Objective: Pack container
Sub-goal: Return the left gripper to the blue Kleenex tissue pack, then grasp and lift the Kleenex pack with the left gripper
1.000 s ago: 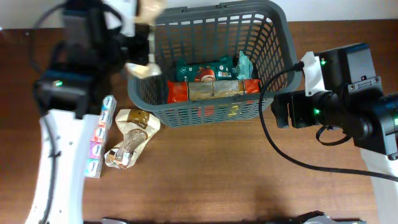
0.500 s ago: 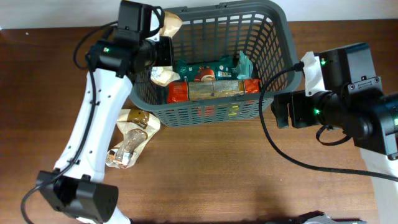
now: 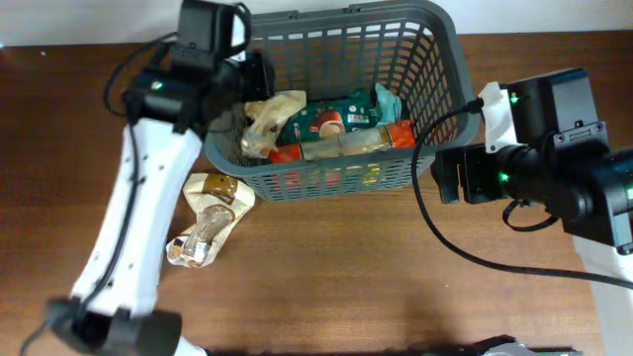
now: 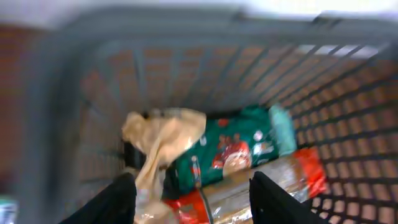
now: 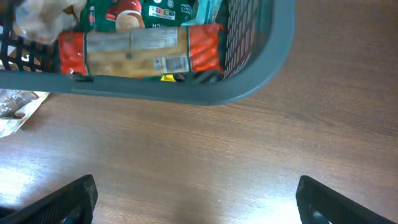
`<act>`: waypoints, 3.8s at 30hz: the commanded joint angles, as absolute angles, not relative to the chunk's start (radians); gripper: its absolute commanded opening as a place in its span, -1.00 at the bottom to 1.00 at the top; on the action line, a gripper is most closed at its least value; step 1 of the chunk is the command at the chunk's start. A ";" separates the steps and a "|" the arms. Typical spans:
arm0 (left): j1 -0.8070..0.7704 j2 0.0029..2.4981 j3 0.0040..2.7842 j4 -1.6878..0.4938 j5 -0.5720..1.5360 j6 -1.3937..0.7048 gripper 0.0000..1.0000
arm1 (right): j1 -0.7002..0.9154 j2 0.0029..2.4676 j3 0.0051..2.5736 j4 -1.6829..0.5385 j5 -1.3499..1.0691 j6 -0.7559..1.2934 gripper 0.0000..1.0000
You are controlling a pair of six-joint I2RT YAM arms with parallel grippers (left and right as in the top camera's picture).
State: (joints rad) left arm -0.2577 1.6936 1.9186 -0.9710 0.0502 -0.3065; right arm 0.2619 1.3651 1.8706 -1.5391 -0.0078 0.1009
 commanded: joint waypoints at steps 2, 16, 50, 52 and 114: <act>-0.255 1.484 1.974 -1.012 -0.088 -0.290 0.08 | 0.262 1.371 1.868 -1.536 0.004 0.102 0.98; -0.161 1.222 1.912 -1.448 -0.330 -0.237 0.11 | 0.262 1.371 1.868 -1.536 0.004 0.102 0.98; 0.291 1.345 0.971 -0.699 -0.101 0.063 0.95 | 0.262 1.371 1.868 -1.536 0.004 0.102 0.98; 0.291 1.382 0.971 -0.688 -0.100 0.096 0.96 | 0.262 1.371 1.868 -1.536 0.004 0.102 0.98; 0.283 1.690 1.623 -0.810 -0.008 0.165 -0.02 | 0.262 1.371 1.868 -1.536 0.004 0.102 0.99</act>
